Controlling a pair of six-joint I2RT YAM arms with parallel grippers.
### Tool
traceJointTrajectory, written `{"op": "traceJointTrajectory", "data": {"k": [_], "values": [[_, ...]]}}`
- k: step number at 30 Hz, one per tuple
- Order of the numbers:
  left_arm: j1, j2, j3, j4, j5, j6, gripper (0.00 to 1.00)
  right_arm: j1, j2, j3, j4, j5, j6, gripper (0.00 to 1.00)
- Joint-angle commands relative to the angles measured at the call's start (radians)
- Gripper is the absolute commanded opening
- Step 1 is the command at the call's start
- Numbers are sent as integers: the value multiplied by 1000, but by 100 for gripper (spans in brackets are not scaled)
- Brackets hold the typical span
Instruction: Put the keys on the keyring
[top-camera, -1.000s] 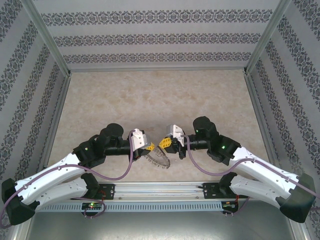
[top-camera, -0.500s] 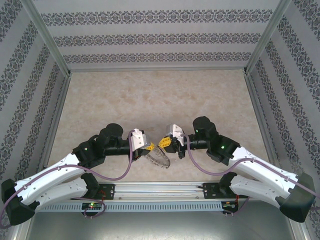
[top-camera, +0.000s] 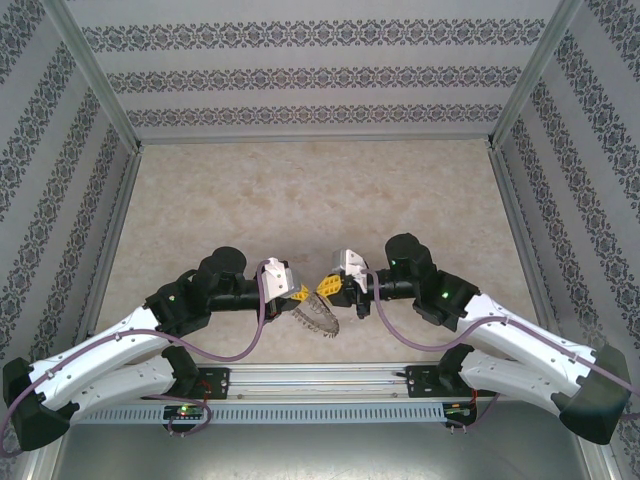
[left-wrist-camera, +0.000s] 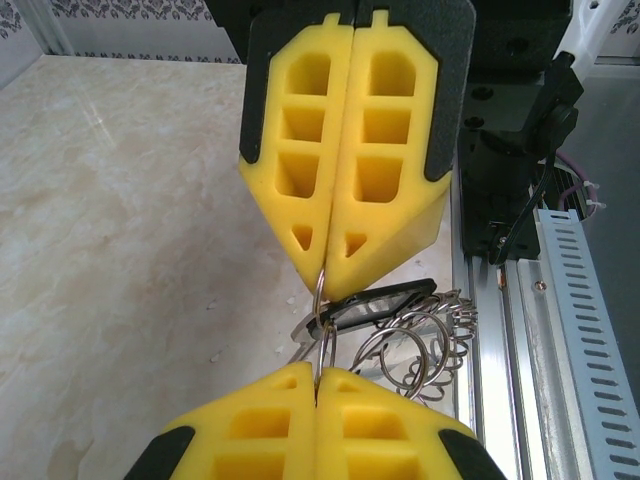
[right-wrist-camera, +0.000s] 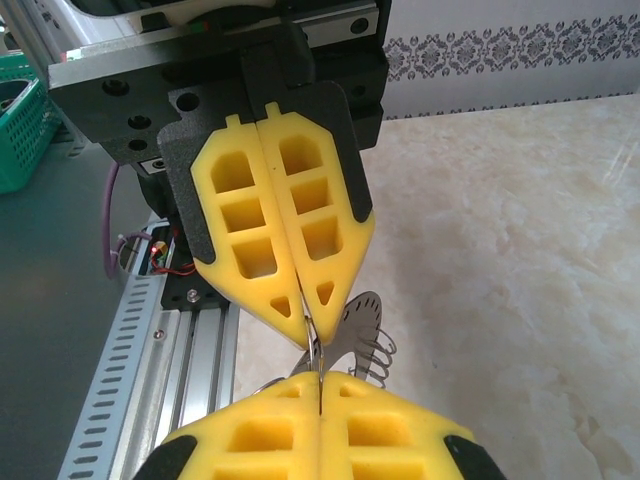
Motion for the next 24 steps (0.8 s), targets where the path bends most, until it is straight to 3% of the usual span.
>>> {"op": "traceJointTrajectory", "data": {"k": [1,24], "values": [[4,-14,6,66,6,13,0,13,-33,-17,10,-33,5,0],[4,-21,0,77,22,11,0,14,-26,-31,52,-7,3,0]]}}
